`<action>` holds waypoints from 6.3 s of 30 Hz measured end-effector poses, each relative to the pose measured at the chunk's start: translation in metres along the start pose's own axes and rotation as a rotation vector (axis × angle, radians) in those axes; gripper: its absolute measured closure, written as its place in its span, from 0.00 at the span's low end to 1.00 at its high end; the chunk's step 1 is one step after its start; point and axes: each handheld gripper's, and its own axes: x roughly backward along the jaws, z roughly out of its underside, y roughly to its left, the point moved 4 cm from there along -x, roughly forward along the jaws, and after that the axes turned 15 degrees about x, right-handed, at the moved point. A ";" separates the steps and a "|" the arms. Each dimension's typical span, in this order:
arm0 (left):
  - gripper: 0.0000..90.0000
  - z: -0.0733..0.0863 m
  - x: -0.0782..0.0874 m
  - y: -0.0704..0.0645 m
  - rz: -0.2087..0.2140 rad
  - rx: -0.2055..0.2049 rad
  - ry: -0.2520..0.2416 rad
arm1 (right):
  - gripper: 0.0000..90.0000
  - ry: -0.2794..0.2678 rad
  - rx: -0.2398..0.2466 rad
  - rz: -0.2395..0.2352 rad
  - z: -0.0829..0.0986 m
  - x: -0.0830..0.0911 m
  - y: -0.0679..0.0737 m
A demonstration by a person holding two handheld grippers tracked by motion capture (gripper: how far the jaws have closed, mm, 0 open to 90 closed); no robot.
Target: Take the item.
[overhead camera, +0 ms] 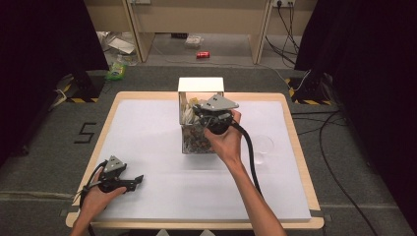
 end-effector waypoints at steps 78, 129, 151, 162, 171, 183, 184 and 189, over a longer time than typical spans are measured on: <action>0.17 0.000 0.000 0.000 -0.001 -0.001 -0.002 | 0.97 -0.041 -0.117 0.252 0.075 0.161 -0.074; 0.17 0.000 0.000 0.000 0.000 0.000 -0.002 | 0.96 0.146 -0.193 0.187 0.158 0.139 -0.054; 0.17 0.000 0.000 0.000 0.000 0.000 -0.002 | 0.95 0.202 -0.211 0.154 0.180 0.121 -0.051; 0.17 0.000 0.000 0.000 0.000 0.001 -0.002 | 0.94 0.214 -0.213 0.146 0.184 0.117 -0.050; 0.17 0.000 0.000 0.000 0.000 0.000 -0.002 | 0.93 0.224 -0.211 0.140 0.187 0.115 -0.049; 0.17 0.000 0.000 0.000 -0.001 0.001 -0.002 | 0.92 0.221 -0.208 0.142 0.186 0.115 -0.050; 0.17 0.000 0.000 0.000 0.000 0.000 -0.002 | 0.92 0.221 -0.209 0.142 0.186 0.115 -0.050; 0.17 0.000 0.000 0.000 0.000 0.000 -0.003 | 0.92 0.218 -0.211 0.145 0.185 0.116 -0.050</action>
